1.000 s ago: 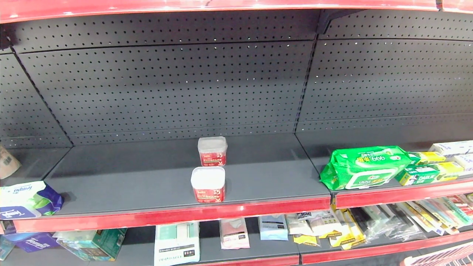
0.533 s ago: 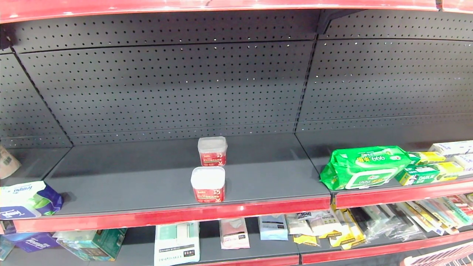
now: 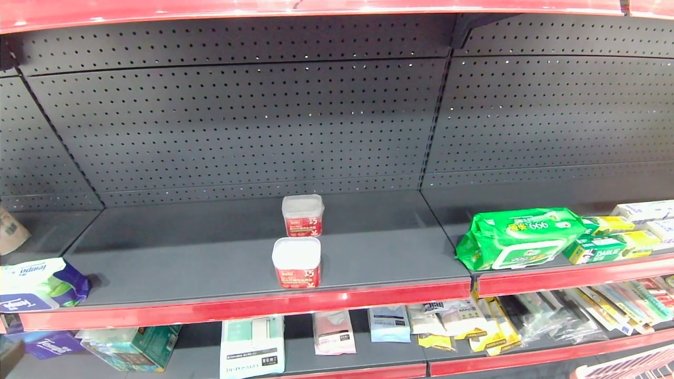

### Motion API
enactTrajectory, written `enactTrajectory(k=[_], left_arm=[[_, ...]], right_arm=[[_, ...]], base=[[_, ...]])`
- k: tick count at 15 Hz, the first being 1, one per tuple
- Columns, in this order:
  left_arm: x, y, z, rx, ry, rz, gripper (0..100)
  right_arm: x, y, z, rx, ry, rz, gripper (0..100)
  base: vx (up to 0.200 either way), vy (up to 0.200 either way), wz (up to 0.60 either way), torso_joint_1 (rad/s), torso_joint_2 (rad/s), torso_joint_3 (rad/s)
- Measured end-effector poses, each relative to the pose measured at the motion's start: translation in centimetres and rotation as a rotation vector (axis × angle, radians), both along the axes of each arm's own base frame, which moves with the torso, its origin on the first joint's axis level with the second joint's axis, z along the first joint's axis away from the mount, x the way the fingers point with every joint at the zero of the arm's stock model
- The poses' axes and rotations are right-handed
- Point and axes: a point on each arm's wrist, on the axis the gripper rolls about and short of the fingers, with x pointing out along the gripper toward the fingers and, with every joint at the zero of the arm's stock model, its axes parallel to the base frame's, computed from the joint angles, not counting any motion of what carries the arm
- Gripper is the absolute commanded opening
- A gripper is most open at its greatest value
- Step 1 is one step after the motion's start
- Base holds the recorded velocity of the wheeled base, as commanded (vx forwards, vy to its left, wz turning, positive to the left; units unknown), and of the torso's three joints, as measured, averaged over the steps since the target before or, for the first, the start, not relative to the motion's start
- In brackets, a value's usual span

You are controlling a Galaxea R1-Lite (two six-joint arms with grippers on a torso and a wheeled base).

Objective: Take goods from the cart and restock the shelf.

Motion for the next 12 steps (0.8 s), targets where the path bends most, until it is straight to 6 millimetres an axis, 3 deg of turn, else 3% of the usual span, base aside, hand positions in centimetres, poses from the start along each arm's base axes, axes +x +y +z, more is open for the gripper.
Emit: enactTrajectory(k=[3,6,9,12], left_arm=[[9.1,-0.3,4.0,-0.030,0.149,-0.002,100],[18.4,-3.2,5.4,-0.115,0.244,-0.070,100],[24.6,-7.5,3.6,-0.128,0.347,-0.155,100],[27.2,-9.2,0.3,-0.093,0.511,-0.158,100]], right_arm=[[0.0,0.0,0.0,0.000,0.000,0.000,100],[0.0,0.0,0.0,-0.002,0.000,0.001,100],[0.0,0.0,0.0,-0.004,-0.001,0.001,100],[0.0,0.0,0.0,-0.003,0.000,0.001,100]], base=[[0.000,0.000,0.00,0.000,0.00,0.000],[0.000,0.000,0.00,0.000,0.00,0.000],[0.000,0.000,0.00,0.000,0.00,0.000],[0.000,0.000,0.00,0.000,0.00,0.000]])
